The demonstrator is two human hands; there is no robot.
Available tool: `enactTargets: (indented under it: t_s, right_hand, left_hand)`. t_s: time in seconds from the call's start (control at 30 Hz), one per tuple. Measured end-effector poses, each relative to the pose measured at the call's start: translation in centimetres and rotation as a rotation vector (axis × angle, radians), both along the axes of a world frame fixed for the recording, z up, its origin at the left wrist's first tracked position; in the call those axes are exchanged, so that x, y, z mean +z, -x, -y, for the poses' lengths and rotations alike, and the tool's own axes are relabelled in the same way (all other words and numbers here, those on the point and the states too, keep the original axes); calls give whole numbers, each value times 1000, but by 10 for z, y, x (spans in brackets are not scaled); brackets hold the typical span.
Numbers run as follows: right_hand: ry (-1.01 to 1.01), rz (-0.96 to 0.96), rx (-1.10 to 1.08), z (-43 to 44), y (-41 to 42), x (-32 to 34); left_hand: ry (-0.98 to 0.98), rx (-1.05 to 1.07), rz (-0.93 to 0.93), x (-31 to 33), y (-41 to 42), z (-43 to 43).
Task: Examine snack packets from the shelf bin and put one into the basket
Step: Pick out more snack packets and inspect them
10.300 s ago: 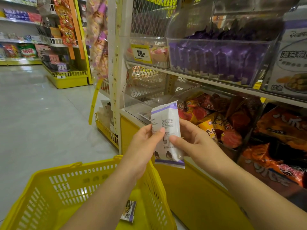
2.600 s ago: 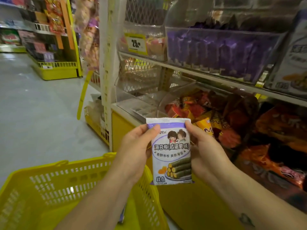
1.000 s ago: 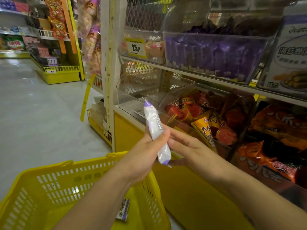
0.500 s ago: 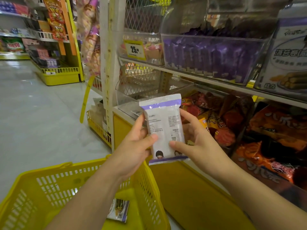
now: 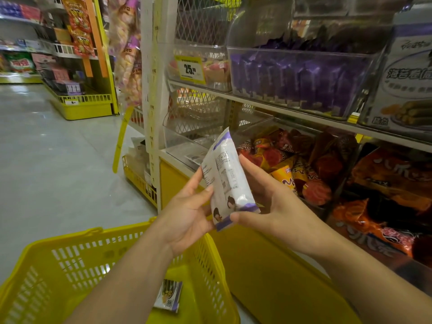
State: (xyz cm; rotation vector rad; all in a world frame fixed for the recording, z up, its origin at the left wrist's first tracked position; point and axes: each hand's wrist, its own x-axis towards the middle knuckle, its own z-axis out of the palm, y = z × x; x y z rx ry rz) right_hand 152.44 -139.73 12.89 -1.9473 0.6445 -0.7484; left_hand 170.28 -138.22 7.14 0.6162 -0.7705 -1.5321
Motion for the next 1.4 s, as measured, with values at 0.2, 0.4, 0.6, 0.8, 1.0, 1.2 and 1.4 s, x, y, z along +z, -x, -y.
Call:
enactTargets:
  t_s: [0.2, 0.4, 0.6, 0.8, 1.0, 1.2, 1.4]
  right_hand:
    - [-103, 72, -39, 6, 5, 2]
    - [-160, 95, -89, 14, 9, -3]
    - [-301, 143, -5, 22, 16, -9]
    - [-449, 247, -16, 24, 15, -7]
    - [-470, 276, -31, 20, 15, -4]
    - [-429, 250, -1, 11, 6, -5]
    - [-159, 72, -163, 11, 8, -7]
  left_hand:
    - [-41, 47, 64, 8, -2, -4]
    - [36, -112, 184, 16, -4, -9]
    - [64, -152, 187, 20, -16, -10]
    - [148, -101, 421, 22, -18, -13]
    - [258, -65, 690, 26, -18, -15]
    - [331, 35, 985, 26, -2, -18]
    - [317, 99, 984, 27, -1, -18]
